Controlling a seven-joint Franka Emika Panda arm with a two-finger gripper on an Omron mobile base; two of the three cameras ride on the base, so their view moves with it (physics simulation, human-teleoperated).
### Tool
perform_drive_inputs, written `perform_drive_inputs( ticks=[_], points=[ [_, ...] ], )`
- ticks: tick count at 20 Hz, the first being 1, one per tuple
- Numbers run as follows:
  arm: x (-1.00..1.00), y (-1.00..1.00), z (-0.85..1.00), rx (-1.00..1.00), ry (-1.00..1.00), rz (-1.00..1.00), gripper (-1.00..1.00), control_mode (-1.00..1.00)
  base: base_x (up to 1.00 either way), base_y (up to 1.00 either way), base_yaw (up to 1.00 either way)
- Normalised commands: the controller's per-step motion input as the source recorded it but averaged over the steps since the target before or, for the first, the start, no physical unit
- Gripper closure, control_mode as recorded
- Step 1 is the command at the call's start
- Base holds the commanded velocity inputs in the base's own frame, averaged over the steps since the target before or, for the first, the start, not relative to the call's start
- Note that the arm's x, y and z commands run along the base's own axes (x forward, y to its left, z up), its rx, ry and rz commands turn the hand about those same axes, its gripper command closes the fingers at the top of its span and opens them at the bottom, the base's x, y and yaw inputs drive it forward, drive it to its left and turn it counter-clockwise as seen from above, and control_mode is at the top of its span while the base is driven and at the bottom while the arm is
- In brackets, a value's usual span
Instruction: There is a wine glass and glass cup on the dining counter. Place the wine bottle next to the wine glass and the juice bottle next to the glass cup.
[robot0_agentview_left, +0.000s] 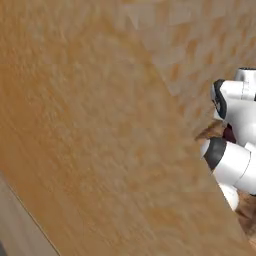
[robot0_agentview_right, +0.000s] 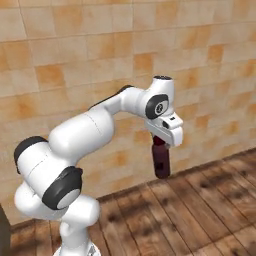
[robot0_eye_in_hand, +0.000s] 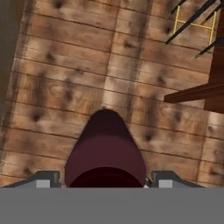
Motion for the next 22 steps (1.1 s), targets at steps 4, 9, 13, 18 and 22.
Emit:
perform_drive_inputs(
  ticks=[4,9,13,18,22],
  points=[
    [0.0,0.0,0.0,0.0,0.0,0.0,1.0,1.0,0.31,0.08,-0.73],
    [0.0,0.0,0.0,0.0,0.0,0.0,1.0,1.0,0.48,0.07,-0.56],
    [0.0,0.0,0.0,0.0,0.0,0.0,1.0,1.0,0.56,0.11,-0.49],
    [0.0,0.0,0.0,0.0,0.0,0.0,1.0,1.0,0.73,0.21,-0.33],
    [0.0,0.0,0.0,0.0,0.0,0.0,1.0,1.0,0.85,0.27,-0.19]
  ],
)
